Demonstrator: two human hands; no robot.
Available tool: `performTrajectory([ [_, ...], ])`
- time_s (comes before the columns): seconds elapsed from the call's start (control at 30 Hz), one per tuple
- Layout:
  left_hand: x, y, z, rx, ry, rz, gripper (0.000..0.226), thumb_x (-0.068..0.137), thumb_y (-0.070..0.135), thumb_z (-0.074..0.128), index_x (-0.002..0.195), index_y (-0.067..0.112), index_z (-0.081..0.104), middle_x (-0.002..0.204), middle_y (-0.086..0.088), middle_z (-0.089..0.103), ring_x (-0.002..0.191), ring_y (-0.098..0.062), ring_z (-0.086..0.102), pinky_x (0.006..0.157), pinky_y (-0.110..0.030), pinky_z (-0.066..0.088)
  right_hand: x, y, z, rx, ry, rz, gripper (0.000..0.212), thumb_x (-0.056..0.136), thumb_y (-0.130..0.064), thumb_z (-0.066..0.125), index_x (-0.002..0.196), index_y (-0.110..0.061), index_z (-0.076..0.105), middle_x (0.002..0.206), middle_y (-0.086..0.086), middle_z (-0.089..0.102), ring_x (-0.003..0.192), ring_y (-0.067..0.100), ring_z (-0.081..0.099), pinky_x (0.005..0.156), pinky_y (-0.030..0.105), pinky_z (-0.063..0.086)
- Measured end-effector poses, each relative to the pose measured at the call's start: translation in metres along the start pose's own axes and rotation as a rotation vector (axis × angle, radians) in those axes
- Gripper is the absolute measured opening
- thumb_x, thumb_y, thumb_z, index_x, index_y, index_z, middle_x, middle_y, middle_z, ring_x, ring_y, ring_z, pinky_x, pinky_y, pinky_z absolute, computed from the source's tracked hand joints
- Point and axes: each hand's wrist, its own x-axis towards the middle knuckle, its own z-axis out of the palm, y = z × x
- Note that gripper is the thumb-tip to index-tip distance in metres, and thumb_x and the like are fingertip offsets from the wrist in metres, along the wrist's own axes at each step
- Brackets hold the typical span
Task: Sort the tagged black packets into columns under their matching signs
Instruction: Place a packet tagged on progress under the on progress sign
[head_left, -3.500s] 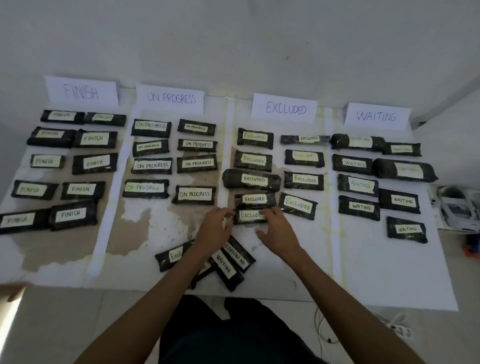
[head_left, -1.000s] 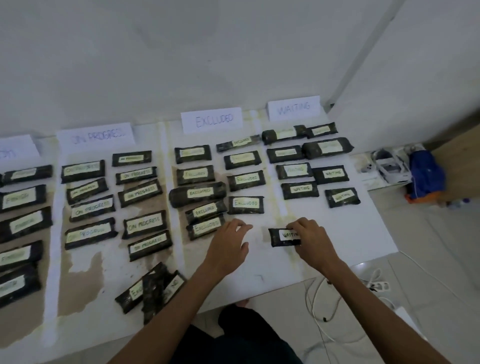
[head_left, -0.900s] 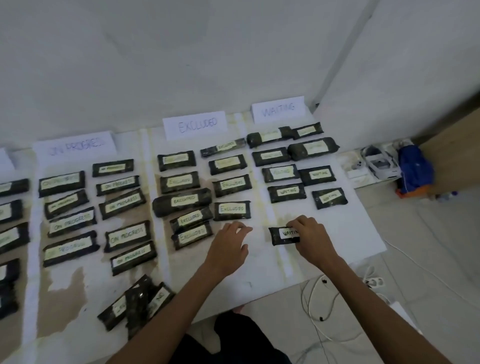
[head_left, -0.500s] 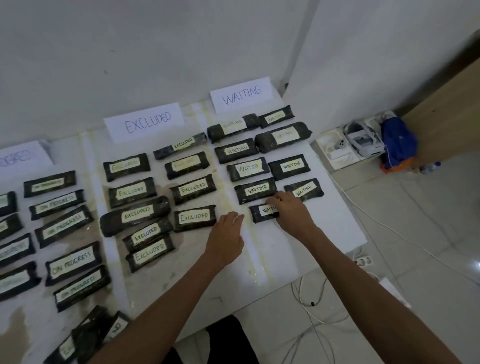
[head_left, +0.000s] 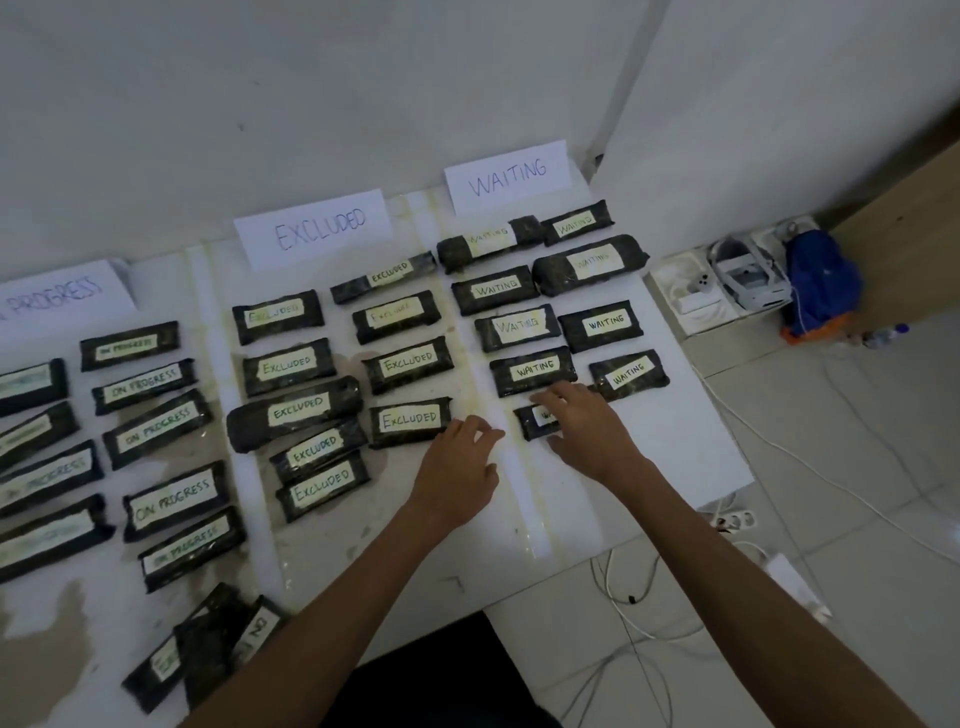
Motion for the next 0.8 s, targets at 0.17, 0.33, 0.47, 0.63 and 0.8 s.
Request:
performTrajectory([
  [0.17,-0.053,-0.014,-0.027,-0.013,0.059,-0.058,0.041,0.080,0.012,0.060,0.121,0.012,0.057,0.117,-0.008,0.057,0.106,-0.028,0.052,0.084,-0.039,0.047,-0.009,-0.064,-0.008,0.080,0.010,-0.093,0.054,0.070,-0.006,0.074,0.121,-0.010,0.058,0.112,0.013,0.060,0.100,0.033,0.057,0.078,0.042,0.049],
  [0.33,-0.114,-0.038,-0.052,-0.037,0.095,-0.176,0.040,0.082,0.015,0.058,0.122,0.014,0.056,0.118,-0.006,0.056,0.108,-0.026,0.049,0.086,-0.038,0.045,-0.019,-0.137,-0.006,0.103,-0.023,-0.194,0.051,0.075,-0.009,0.071,0.124,-0.010,0.056,0.116,0.013,0.059,0.102,0.032,0.056,0.081,0.041,0.047],
  [0.47,-0.165,-0.058,-0.065,-0.057,0.171,-0.238,0.038,0.079,0.011,0.062,0.117,0.011,0.060,0.111,-0.009,0.059,0.103,-0.030,0.053,0.083,-0.042,0.049,-0.026,-0.192,0.011,0.119,-0.112,-0.252,0.051,0.080,-0.014,0.067,0.128,-0.014,0.052,0.124,0.010,0.055,0.112,0.029,0.052,0.088,0.040,0.046],
  [0.63,-0.224,-0.088,-0.064,-0.064,0.217,-0.378,0.037,0.076,0.010,0.063,0.113,0.012,0.061,0.104,-0.008,0.058,0.091,-0.029,0.056,0.072,-0.041,0.051,-0.031,-0.257,0.045,0.130,-0.229,-0.339,0.049,0.082,-0.015,0.065,0.129,-0.016,0.052,0.128,0.009,0.054,0.115,0.028,0.050,0.091,0.038,0.043],
  [0.8,-0.274,-0.111,-0.048,0.038,0.244,-0.689,0.047,0.068,0.015,0.070,0.113,0.010,0.058,0.102,-0.017,0.054,0.088,-0.036,0.054,0.068,-0.042,0.049,-0.031,-0.300,0.082,0.055,-0.357,-0.410,0.048,0.083,-0.012,0.061,0.130,-0.015,0.050,0.125,0.011,0.052,0.111,0.030,0.049,0.087,0.038,0.041],
])
